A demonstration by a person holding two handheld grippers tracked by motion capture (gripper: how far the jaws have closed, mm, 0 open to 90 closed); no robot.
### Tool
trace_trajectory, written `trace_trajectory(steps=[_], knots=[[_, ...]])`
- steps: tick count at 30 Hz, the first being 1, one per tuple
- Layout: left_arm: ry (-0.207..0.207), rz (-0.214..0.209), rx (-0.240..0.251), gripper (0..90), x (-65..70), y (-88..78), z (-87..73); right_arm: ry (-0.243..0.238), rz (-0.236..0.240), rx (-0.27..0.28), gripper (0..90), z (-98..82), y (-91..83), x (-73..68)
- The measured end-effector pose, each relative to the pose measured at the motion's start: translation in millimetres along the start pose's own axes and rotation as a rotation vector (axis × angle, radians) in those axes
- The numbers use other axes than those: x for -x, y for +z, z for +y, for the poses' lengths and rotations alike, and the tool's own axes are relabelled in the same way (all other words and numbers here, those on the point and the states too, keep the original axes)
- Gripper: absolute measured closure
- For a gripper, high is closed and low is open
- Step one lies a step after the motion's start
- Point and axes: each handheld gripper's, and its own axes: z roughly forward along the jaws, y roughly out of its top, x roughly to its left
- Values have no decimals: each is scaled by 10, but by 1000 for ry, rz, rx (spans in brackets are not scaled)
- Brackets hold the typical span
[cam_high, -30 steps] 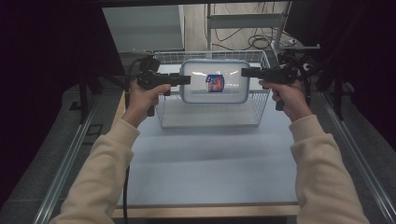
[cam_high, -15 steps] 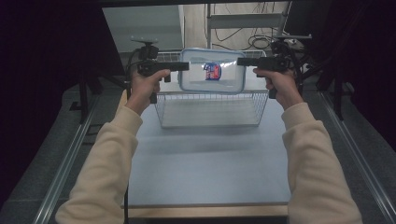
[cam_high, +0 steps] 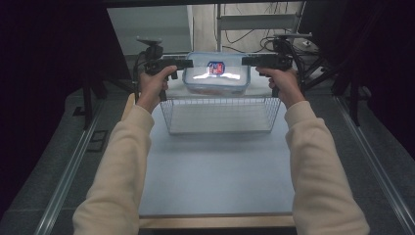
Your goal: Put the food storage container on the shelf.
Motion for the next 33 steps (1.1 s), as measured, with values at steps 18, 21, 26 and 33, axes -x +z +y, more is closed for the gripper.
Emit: trace_trajectory(steps=[18, 21, 26, 33], knots=[[67, 18, 78, 378, 32, -258, -117, -144, -97, 30, 422, -150, -262, -154], [102, 29, 74, 371, 75, -364, -217, -168, -88, 18, 416, -244, -382, -196], [183, 39, 50, 355, 191, -534, -441, -201, -66, 3, 396, -437, -542, -230], [251, 35, 19, 323, 353, -715, -848, -238, -30, -12, 388, -768, -718, -269]])
